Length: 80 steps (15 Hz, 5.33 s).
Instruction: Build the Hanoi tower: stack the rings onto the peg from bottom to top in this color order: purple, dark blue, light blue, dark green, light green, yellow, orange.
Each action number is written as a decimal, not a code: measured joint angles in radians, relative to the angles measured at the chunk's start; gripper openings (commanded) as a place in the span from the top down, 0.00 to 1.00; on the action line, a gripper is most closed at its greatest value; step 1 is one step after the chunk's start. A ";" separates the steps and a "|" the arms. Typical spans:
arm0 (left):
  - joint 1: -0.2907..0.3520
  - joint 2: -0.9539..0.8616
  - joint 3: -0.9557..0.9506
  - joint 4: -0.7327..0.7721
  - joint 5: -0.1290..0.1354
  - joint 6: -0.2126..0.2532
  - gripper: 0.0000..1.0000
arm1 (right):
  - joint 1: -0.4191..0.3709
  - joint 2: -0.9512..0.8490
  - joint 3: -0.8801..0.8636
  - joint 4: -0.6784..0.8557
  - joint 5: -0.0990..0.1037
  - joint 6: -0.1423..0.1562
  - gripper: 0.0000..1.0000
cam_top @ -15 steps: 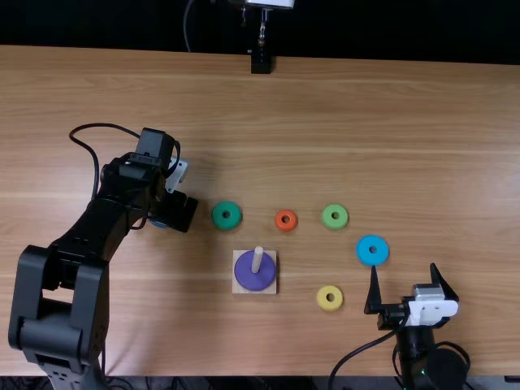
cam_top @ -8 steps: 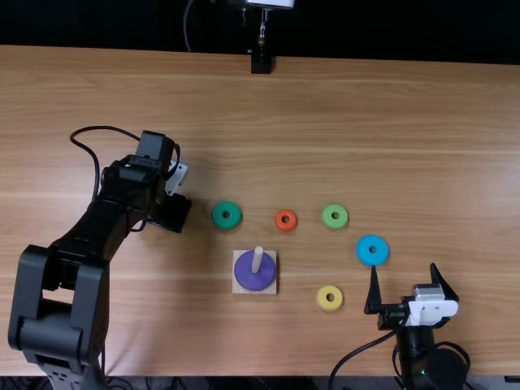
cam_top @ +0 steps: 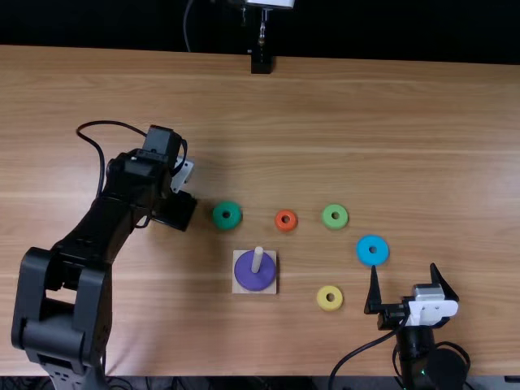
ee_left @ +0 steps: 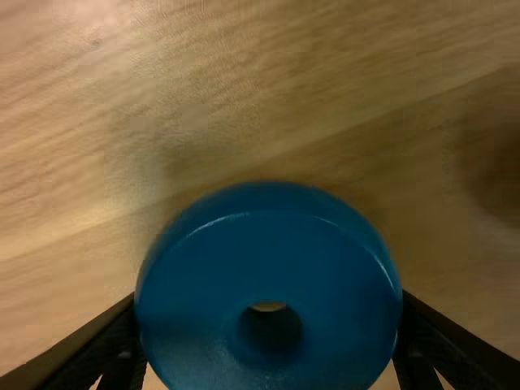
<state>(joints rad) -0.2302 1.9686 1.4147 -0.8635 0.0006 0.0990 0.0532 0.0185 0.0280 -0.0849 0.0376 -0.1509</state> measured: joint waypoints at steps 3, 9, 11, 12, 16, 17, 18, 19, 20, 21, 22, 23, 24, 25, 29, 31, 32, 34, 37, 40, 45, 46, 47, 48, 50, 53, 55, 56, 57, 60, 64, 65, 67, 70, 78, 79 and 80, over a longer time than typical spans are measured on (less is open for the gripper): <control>-0.034 -0.031 0.200 -0.345 -0.001 0.000 1.00 | 0.000 0.000 0.000 0.000 0.000 0.000 0.00; -0.187 -0.079 0.464 -0.655 0.002 -0.106 1.00 | 0.000 0.000 0.000 0.000 0.000 0.000 0.00; -0.250 -0.080 0.526 -0.657 0.002 -0.164 1.00 | 0.000 0.000 0.000 0.000 0.000 0.000 0.00; -0.283 -0.084 0.544 -0.656 0.002 -0.186 1.00 | 0.000 0.000 0.000 0.000 0.000 0.000 0.00; -0.398 -0.099 0.585 -0.701 0.002 -0.272 1.00 | 0.000 0.000 0.000 0.000 0.000 0.000 0.00; -0.418 -0.101 0.596 -0.706 0.001 -0.292 1.00 | 0.000 0.000 0.000 0.000 0.000 0.000 0.00; -0.435 -0.106 0.603 -0.705 0.000 -0.311 1.00 | 0.000 0.000 0.000 0.000 0.000 0.000 0.00; -0.451 -0.111 0.608 -0.706 -0.001 -0.324 1.00 | 0.000 0.000 0.000 0.000 0.000 0.000 0.00; -0.463 -0.114 0.608 -0.706 -0.001 -0.335 1.00 | 0.000 0.000 0.000 0.000 0.000 -0.001 0.00; -0.473 -0.114 0.608 -0.706 -0.001 -0.340 1.00 | 0.000 0.000 0.000 0.000 0.000 -0.001 0.00; -0.485 -0.114 0.608 -0.706 -0.001 -0.341 1.00 | 0.000 0.000 0.000 0.000 0.000 -0.001 0.00; -0.495 -0.114 0.608 -0.706 -0.001 -0.343 1.00 | 0.000 0.000 0.000 0.000 0.000 0.000 0.00; -0.505 -0.114 0.608 -0.706 0.000 -0.343 1.00 | 0.000 0.000 0.000 0.000 0.000 -0.001 0.00; -0.510 -0.114 0.608 -0.706 -0.001 -0.343 1.00 | 0.000 0.000 0.000 0.000 0.000 0.000 0.00; -0.516 -0.114 0.608 -0.705 -0.001 -0.343 1.00 | 0.000 0.000 0.000 0.000 0.000 -0.001 0.00; -0.516 -0.113 0.608 -0.701 0.000 -0.344 1.00 | 0.000 0.000 0.000 0.000 0.000 0.000 0.00; -0.516 -0.113 0.608 -0.699 0.000 -0.344 1.00 | 0.000 0.000 0.000 0.000 0.000 -0.001 0.00; -0.516 -0.113 0.608 -0.696 -0.001 -0.349 1.00 | 0.000 0.000 0.000 0.000 0.000 0.000 0.00; -0.516 -0.106 0.608 -0.695 0.000 -0.350 1.00 | 0.000 0.000 0.000 0.000 0.000 0.000 0.00; -0.524 -0.080 0.608 -0.694 0.000 -0.351 1.00 | 0.000 0.000 0.000 0.000 -0.001 0.000 0.00; -0.529 -0.079 0.608 -0.694 0.000 -0.350 1.00 | 0.000 0.000 0.000 0.000 0.000 0.000 0.00; -0.529 -0.079 0.608 -0.694 0.000 -0.350 1.00 | 0.000 0.000 0.000 0.000 0.000 -0.001 0.00; -0.529 -0.079 0.607 -0.693 0.000 -0.350 1.00 | 0.000 0.000 0.000 0.000 0.000 -0.001 0.00; -0.529 -0.079 0.605 -0.693 0.000 -0.350 1.00 | 0.000 0.000 0.000 0.000 0.000 0.000 0.00; -0.530 -0.079 0.605 -0.693 0.000 -0.350 1.00 | 0.000 0.000 0.000 0.000 0.000 0.000 0.00; -0.536 -0.077 0.586 -0.690 0.000 -0.350 1.00 | 0.000 0.000 0.000 0.000 0.000 0.000 0.00; -0.547 -0.077 0.584 -0.690 0.002 -0.350 1.00 | 0.000 0.000 0.000 -0.001 0.000 -0.001 0.00; -0.550 -0.077 0.584 -0.690 0.003 -0.350 1.00 | 0.000 0.000 0.000 0.000 0.000 0.000 0.00; -0.553 -0.077 0.584 -0.690 0.003 -0.351 1.00 | 0.000 0.000 0.000 0.000 0.000 -0.001 0.00; -0.555 -0.077 0.584 -0.689 0.003 -0.351 1.00 | 0.000 0.000 0.000 0.000 0.000 0.000 0.00; -0.555 -0.077 0.562 -0.674 0.003 -0.350 1.00 | 0.000 0.000 0.000 0.000 0.000 0.000 0.00; -0.555 -0.077 0.547 -0.655 0.003 -0.350 1.00 | 0.000 0.000 0.000 0.000 0.000 0.000 0.00; -0.555 -0.077 0.525 -0.636 0.003 -0.351 1.00 | 0.000 0.000 0.000 0.000 0.000 0.000 0.00; -0.555 -0.075 0.513 -0.633 0.003 -0.350 0.93 | 0.000 0.000 0.000 0.000 0.000 0.000 0.00; -0.547 -0.075 0.489 -0.633 0.004 -0.350 0.00 | 0.000 0.000 0.000 0.000 0.000 -0.001 0.00; -0.547 -0.075 0.488 -0.633 0.003 -0.350 0.00 | 0.000 0.000 0.000 0.000 0.000 -0.001 0.00; -0.540 -0.075 0.489 -0.632 0.003 -0.350 0.00 | 0.000 0.000 0.000 0.000 0.000 0.000 0.00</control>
<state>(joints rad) -0.7700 1.8938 1.9034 -1.4960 0.0040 -0.2508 0.0532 0.0185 0.0280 -0.0849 0.0376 -0.1513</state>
